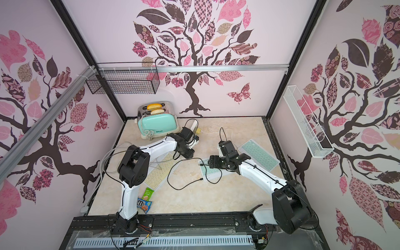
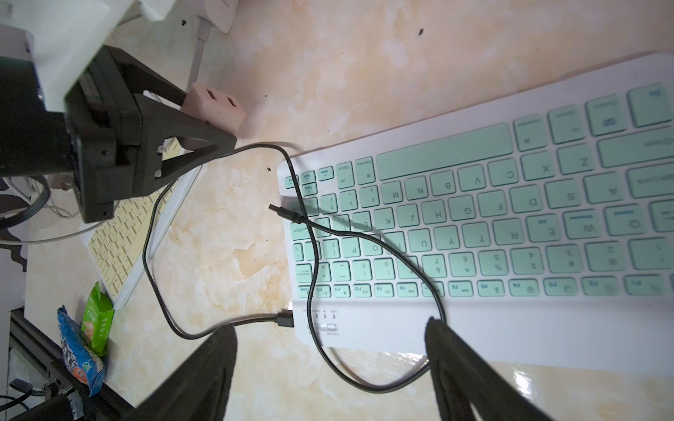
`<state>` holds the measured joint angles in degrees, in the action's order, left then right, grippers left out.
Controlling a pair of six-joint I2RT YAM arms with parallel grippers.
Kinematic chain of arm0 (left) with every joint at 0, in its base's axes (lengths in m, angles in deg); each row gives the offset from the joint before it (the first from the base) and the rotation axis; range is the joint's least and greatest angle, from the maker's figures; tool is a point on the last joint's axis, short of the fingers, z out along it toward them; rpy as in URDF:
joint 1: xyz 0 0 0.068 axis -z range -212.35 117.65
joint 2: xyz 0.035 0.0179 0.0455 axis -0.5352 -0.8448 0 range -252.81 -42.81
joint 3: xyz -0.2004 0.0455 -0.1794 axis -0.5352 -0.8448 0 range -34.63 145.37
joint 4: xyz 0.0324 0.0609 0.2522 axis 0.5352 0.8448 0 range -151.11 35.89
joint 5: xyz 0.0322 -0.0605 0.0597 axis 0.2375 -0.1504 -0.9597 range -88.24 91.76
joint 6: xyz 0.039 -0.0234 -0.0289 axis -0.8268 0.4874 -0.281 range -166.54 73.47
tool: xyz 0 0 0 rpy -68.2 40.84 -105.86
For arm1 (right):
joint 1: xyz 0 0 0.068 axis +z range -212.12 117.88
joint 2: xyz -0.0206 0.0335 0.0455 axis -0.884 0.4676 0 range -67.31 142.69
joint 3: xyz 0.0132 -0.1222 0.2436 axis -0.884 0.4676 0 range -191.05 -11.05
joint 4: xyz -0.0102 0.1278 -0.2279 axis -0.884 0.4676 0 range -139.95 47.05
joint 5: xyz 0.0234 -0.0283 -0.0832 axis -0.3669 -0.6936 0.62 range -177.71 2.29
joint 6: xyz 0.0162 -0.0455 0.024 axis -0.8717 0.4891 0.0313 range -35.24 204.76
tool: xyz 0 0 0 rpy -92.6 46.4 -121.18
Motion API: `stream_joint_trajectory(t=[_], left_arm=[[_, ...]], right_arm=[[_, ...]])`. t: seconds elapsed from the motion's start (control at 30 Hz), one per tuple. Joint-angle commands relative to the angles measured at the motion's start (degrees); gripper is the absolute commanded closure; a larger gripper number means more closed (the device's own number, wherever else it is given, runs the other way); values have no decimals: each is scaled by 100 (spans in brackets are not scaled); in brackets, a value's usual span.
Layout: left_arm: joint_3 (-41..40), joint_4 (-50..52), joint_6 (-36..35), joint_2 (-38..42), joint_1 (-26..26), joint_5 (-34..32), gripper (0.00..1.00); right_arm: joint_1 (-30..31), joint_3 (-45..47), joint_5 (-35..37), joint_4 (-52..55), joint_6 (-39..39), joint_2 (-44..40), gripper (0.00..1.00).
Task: Unplug the wireless keyboard
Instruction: Place the plug at the center of the board.
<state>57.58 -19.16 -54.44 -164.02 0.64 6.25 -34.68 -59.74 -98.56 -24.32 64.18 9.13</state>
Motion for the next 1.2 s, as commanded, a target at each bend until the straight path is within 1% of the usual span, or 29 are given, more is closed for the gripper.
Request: stream_joint_trajectory(t=[0.0,0.23,0.33,0.4,0.57,0.67,0.77,0.83,0.9,0.97,1.07,1.17], left_arm=[[121,185,-172,-240,3,-114,100],[-60,308,-244,-307,56,47,99],[-97,383,-297,-322,85,7,92],[-72,392,-280,-325,89,-83,91],[268,436,-249,-395,26,-185,92],[529,470,-195,-476,-77,-186,93],[658,486,-226,-557,-153,-183,91],[678,531,-254,-595,-140,-208,88],[657,541,-260,-607,-141,-198,82],[613,537,-263,-602,-129,-189,72],[560,546,-276,-542,-81,-192,60],[520,541,-282,-433,-24,-209,51]], right_arm=[[-37,32,-13,12,-47,45,17],[-120,62,154,78,-116,112,16],[-199,43,218,165,-131,140,15],[-269,35,272,233,-126,160,15],[-500,43,158,313,-148,169,15],[-512,70,132,351,-156,126,15],[-519,89,114,370,-175,125,15],[-513,113,137,390,-191,138,15],[-523,140,162,386,-201,159,15],[-521,157,151,377,-222,186,15],[-531,158,118,381,-227,237,14],[-537,158,116,401,-253,273,14]])
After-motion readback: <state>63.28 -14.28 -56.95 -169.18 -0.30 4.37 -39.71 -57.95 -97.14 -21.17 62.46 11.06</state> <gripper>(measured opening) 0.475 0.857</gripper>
